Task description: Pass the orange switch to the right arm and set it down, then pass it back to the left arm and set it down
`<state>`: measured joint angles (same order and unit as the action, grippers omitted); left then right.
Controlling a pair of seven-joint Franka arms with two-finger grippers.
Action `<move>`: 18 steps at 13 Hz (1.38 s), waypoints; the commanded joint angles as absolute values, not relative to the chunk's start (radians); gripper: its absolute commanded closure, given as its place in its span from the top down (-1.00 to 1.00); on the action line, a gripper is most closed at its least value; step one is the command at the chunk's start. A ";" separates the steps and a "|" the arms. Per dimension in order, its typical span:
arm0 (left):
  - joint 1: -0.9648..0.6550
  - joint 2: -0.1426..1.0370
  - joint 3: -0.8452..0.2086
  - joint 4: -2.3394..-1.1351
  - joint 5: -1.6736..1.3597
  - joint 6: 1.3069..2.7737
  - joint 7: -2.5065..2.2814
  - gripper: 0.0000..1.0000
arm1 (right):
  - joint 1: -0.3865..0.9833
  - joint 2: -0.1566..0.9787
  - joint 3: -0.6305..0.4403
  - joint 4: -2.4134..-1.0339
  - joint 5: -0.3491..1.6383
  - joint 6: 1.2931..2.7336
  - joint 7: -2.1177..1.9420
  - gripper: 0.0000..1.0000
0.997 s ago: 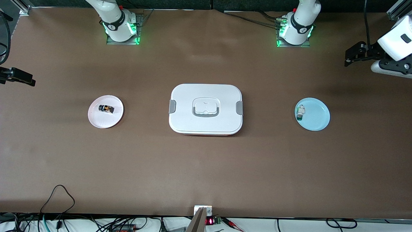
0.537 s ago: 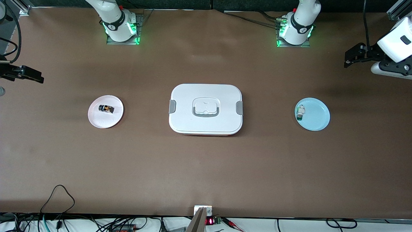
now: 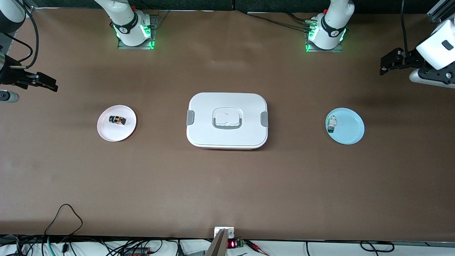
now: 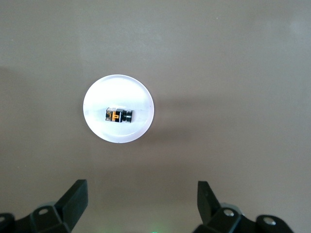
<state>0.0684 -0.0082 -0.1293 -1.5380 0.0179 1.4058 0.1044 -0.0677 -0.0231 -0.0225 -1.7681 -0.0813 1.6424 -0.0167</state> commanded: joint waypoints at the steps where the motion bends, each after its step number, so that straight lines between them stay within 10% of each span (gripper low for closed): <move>1: 0.075 0.000 -0.133 -1.516 0.009 1.397 0.100 1.00 | -0.067 -0.081 -0.014 -1.772 -0.071 1.617 0.011 1.00; 18: 0.080 0.002 -0.133 -1.517 0.008 1.397 0.095 1.00 | -0.037 -0.048 0.009 -1.625 -0.069 1.537 0.009 1.00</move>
